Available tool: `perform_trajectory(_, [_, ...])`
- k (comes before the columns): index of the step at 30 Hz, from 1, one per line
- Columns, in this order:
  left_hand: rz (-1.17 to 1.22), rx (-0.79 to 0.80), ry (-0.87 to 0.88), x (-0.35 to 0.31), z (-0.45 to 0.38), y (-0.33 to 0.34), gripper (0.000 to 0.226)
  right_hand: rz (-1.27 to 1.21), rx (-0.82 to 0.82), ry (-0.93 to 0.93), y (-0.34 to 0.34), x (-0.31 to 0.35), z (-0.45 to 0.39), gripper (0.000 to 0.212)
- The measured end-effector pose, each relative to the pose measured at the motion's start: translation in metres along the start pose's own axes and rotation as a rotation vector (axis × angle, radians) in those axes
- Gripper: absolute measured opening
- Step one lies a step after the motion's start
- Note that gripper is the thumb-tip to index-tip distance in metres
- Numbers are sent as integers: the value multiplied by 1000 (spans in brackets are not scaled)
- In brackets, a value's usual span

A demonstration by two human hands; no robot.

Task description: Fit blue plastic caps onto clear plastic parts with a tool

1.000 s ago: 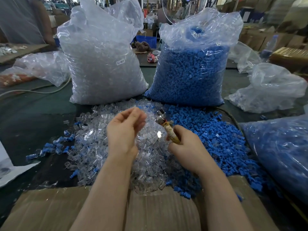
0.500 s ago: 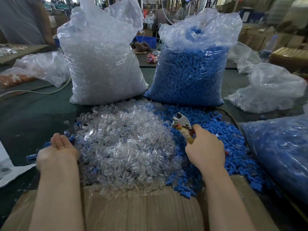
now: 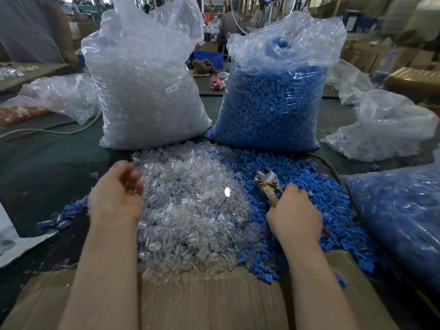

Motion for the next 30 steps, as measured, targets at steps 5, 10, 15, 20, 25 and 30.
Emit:
perform_trajectory(5, [-886,387,257,20,34,62,5,-9,22,-44,3,2,0,32])
perform_trajectory(10, [-1715,508,505,55,51,86,42,-24,6,-18,1,0,-1,27])
perform_trajectory(15, [-1740,493,645,52,56,92,29,-29,0,-7,0,0,-1,17])
perform_trajectory(20, [-1650,424,672,46,55,92,20,-20,7,-7,2,1,-1,14])
perform_trajectory(25, [-1506,402,702,40,58,96,21,-15,4,-15,3,3,0,13])
perform_trajectory(30, [-1342,457,656,41,65,100,20,-17,-86,7,-7,2,2,22])
Point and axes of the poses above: each hand's wrist, its own z-axis away from the middle knuckle, its own y-axis out of the palm, x = y × z, the point moved 8 cm from there along -z, towards the middle knuckle, and after that the axes turned 9 degrees about -z, right-handed, at the moved point
